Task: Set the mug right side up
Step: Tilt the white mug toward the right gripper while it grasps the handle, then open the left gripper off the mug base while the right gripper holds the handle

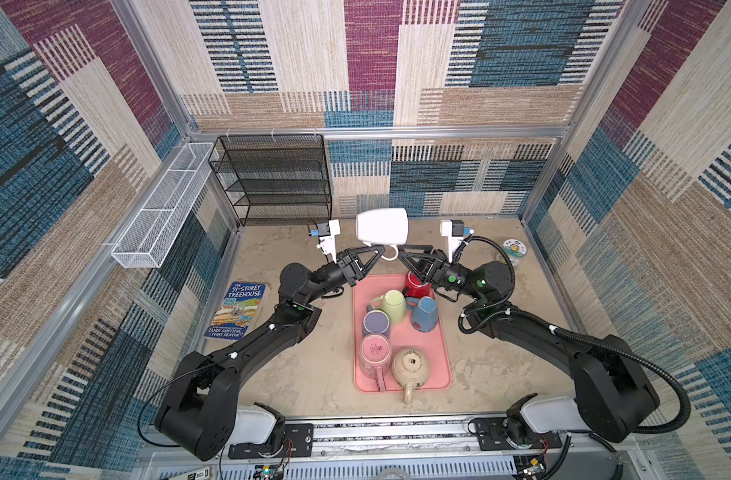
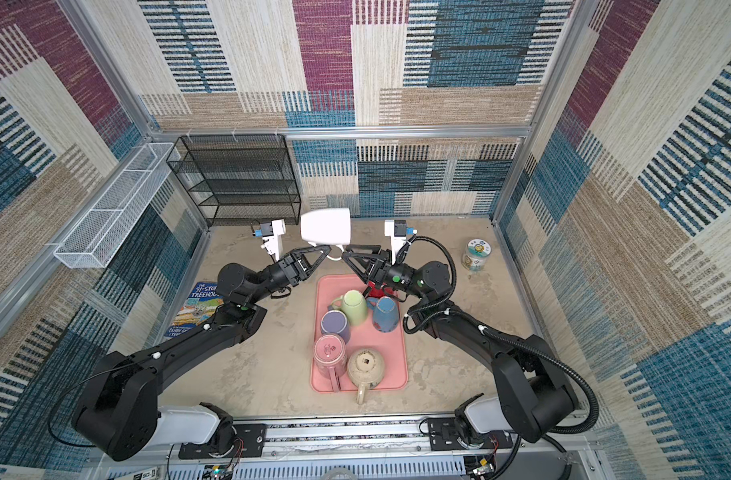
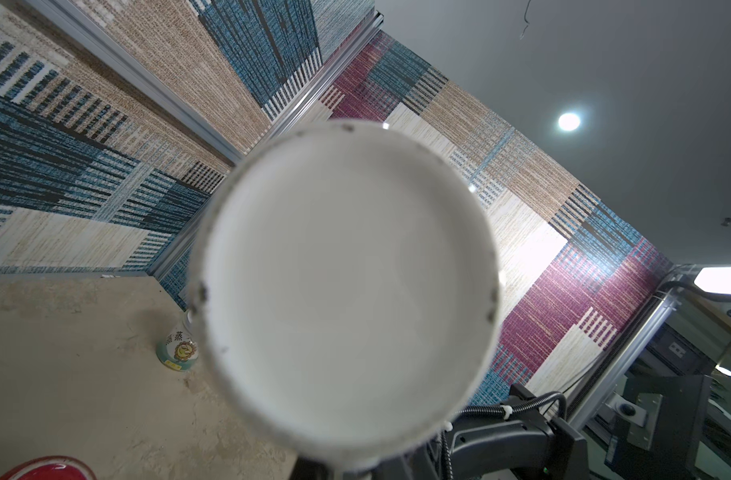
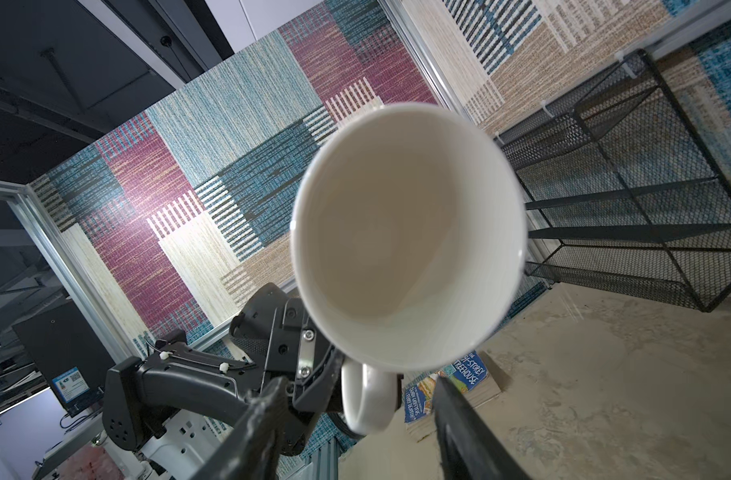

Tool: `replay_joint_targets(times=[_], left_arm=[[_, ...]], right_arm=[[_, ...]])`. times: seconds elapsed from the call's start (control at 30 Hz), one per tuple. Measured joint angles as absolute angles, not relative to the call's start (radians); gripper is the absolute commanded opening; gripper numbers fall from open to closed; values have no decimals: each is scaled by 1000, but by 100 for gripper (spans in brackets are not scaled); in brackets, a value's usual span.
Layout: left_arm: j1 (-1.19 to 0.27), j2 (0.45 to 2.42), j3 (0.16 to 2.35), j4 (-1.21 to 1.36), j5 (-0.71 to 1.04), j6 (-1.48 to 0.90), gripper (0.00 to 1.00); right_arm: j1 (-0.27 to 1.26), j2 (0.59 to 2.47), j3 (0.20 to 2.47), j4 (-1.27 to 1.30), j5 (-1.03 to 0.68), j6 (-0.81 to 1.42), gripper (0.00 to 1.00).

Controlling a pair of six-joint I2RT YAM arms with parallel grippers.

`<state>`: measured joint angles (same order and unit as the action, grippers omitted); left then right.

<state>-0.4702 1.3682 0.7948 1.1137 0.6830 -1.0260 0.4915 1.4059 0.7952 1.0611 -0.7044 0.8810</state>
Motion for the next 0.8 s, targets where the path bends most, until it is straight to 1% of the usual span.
replay_joint_targets(times=[0.2,0.47,0.6,0.63,0.67,0.7,0.8], left_arm=[[-480,1375,797,1142,686,-1026,0],[-500,1415,798,1200,672,-1025,0],[-505,1439,801,1215,661,-1026,0],[-505,1444,802,1217,662,-1025,0],[-506,1447,802,1221,662,-1025,0],[-506,1449,802,1224,662,-1025,0],[-506,1456,802,1240,658,-1025,0]], right_arm=[[491,1444,833,1053,-726,904,47],[491,1465,868,1056,-753,938,32],[490,1486,871,1077,-760,971,29],[490,1490,871,1081,-760,979,27],[491,1492,871,1087,-760,983,25],[490,1493,871,1092,-766,987,21],[491,1493,873,1097,-772,995,4]])
